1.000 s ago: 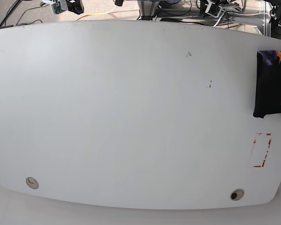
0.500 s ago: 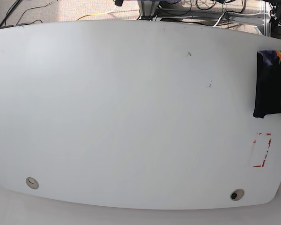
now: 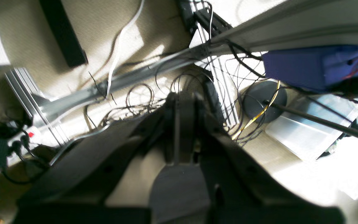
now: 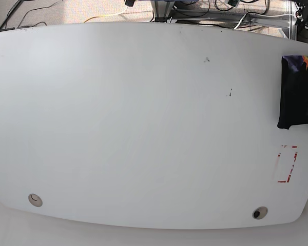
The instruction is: Layout the t-shirt on the table in an organized manner, then fold the t-shirt properly
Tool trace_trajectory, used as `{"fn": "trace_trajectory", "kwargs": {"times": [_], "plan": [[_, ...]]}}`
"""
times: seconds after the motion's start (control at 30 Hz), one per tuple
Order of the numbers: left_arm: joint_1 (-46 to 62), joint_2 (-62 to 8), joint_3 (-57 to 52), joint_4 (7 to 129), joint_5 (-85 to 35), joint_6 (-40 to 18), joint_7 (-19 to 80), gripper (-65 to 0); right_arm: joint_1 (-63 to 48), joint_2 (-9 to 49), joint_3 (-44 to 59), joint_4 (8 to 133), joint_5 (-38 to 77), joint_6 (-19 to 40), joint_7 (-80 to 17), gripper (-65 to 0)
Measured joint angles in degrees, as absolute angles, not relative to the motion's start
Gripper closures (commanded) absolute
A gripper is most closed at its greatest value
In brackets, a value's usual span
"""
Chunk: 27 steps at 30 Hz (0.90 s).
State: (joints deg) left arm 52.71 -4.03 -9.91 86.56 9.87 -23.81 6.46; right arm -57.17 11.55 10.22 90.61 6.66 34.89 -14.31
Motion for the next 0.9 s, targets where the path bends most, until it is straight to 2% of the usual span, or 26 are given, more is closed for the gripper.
{"fn": "trace_trajectory", "kwargs": {"times": [0.4,0.57,0.77,0.9], "plan": [[43.83,-3.66,-9.34,71.99,10.26,-23.14,6.31,0.0,-47.79,12.01,4.82,75.79,6.31,34.59,-11.11,-2.9],[38.65,-3.53,-9.32,62.02,10.35,-18.85,6.11,0.0,-43.83,11.92,2.28,66.46,6.31,34.89,-8.56,-2.9],[31.68,-4.29,-4.84,50.41,10.2,-17.47,6.22,0.0,-38.37,12.08,2.07,54.37,6.59,34.76,-3.09,-2.9],[28.34,-3.64,-4.36,43.94,10.02,-15.75,2.55,0.0,-34.41,12.08,2.15,47.79,6.28,34.57,-1.39,-2.9]]}}
